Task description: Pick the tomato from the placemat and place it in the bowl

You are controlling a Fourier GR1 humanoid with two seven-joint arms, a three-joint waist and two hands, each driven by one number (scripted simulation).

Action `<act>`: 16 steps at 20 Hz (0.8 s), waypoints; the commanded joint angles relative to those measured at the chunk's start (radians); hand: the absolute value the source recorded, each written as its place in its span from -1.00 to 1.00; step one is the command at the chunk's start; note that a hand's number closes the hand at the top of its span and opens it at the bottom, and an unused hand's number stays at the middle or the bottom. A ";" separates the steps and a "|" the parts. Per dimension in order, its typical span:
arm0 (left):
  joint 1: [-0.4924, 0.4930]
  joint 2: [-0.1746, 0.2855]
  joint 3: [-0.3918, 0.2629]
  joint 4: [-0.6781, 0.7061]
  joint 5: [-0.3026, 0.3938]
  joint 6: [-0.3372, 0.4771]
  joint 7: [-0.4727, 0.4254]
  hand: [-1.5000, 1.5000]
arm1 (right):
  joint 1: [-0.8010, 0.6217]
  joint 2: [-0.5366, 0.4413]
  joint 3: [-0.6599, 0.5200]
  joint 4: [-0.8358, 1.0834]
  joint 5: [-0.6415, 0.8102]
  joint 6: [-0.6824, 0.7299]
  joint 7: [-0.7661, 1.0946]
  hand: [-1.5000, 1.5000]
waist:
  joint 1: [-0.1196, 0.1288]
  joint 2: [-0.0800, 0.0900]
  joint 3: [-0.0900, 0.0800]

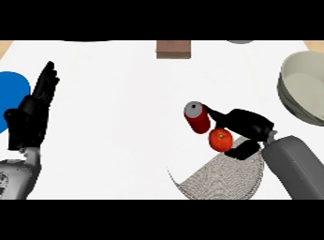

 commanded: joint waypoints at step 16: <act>0.023 -0.052 0.081 0.000 -0.065 -0.041 0.009 0.00 | 0.345 -0.033 0.023 -0.424 0.098 -0.002 -0.084 1.00 | -0.055 -0.003 0.003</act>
